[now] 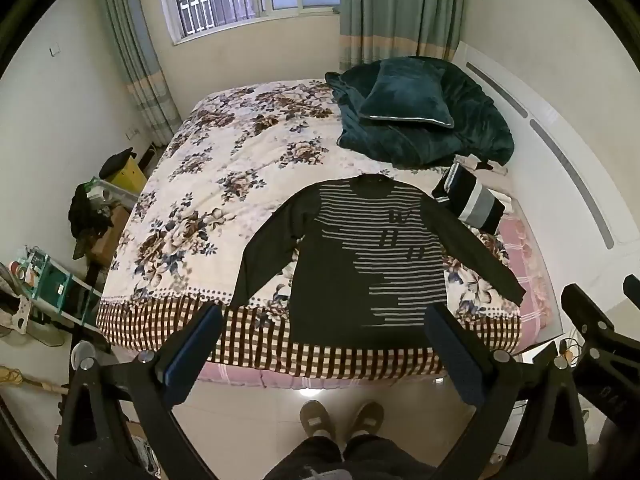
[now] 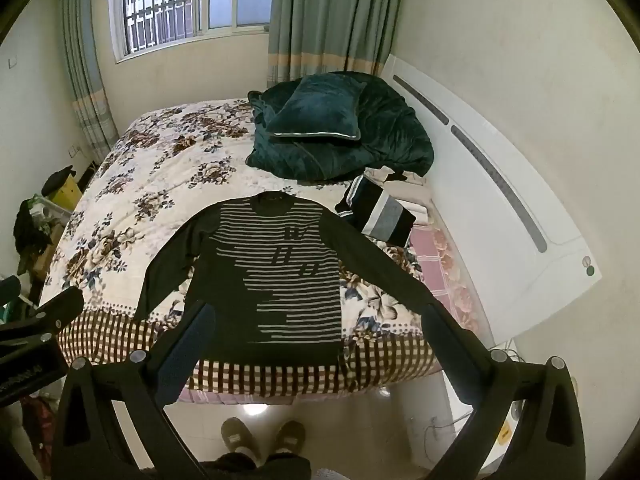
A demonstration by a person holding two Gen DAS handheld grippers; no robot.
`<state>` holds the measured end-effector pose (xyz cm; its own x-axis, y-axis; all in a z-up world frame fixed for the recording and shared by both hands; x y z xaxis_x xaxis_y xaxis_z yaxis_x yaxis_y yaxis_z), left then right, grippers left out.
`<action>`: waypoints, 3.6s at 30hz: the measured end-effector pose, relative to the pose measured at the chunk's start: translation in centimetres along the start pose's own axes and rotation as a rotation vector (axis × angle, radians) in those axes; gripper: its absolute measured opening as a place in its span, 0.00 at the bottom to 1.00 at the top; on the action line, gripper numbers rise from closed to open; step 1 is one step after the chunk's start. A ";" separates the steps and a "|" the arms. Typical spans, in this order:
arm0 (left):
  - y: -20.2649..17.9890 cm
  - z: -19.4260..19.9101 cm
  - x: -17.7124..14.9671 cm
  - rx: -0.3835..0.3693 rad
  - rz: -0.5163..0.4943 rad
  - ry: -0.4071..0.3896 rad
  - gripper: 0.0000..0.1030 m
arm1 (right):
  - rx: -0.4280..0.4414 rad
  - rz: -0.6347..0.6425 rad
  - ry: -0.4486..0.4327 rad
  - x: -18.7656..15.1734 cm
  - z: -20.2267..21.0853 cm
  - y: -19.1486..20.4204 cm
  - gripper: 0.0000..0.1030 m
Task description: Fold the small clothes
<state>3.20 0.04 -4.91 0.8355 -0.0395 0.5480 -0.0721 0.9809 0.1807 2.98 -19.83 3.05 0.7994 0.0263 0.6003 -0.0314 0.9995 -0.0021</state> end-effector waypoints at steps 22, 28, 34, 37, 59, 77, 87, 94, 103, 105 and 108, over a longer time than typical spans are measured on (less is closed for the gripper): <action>0.1 0.0 0.2 -0.003 -0.003 0.009 1.00 | -0.002 -0.001 -0.005 0.0 -0.2 0.1 1.00; 0.0 0.2 0.0 -0.005 -0.003 0.007 1.00 | -0.004 -0.002 -0.005 0.0 -0.2 0.2 1.00; -0.2 0.4 0.1 -0.004 -0.002 0.006 1.00 | -0.001 -0.001 -0.007 0.1 -0.5 -0.3 1.00; -0.1 0.4 0.1 -0.006 0.001 0.006 1.00 | -0.001 -0.001 -0.008 0.1 -0.7 -0.6 1.00; -1.0 0.8 0.5 -0.005 0.009 0.002 1.00 | 0.007 0.002 -0.013 0.3 1.0 0.9 1.00; -1.4 0.8 0.8 -0.025 0.031 0.025 1.00 | 0.007 0.003 -0.016 0.0 1.1 0.9 1.00; -1.2 0.7 0.3 -0.025 0.031 0.023 1.00 | 0.008 0.003 -0.016 0.0 1.1 0.9 1.00; -1.4 0.2 0.3 -0.028 0.028 0.016 1.00 | 0.013 -0.001 -0.013 0.1 1.2 1.0 1.00; -2.8 -9.1 3.1 0.059 -0.008 -0.051 1.00 | -0.039 -0.206 0.029 -0.8 -4.1 -3.1 1.00; -4.0 -12.1 3.6 0.056 -0.038 -0.028 1.00 | -0.072 -0.299 0.049 -1.7 -6.7 -6.1 1.00; -6.5 -16.7 4.1 0.069 -0.074 0.010 1.00 | -0.135 -0.436 0.081 -3.8 -10.9 -11.7 1.00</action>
<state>16.21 -3.32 -17.48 0.8454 -0.1088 0.5229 -0.0473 0.9599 0.2762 6.84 -31.46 -7.99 0.7647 -0.4013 0.5041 0.3926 0.9106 0.1293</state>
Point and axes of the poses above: each gripper's, at about its wrist camera, not at the fingertips, and z roughly against the way its jaws point, y to its left, x to its top, the point moved 6 cm from there along -z, roughly the way its jaws point, and after that the axes turned 11 degrees about x, right-handed, at the moved point
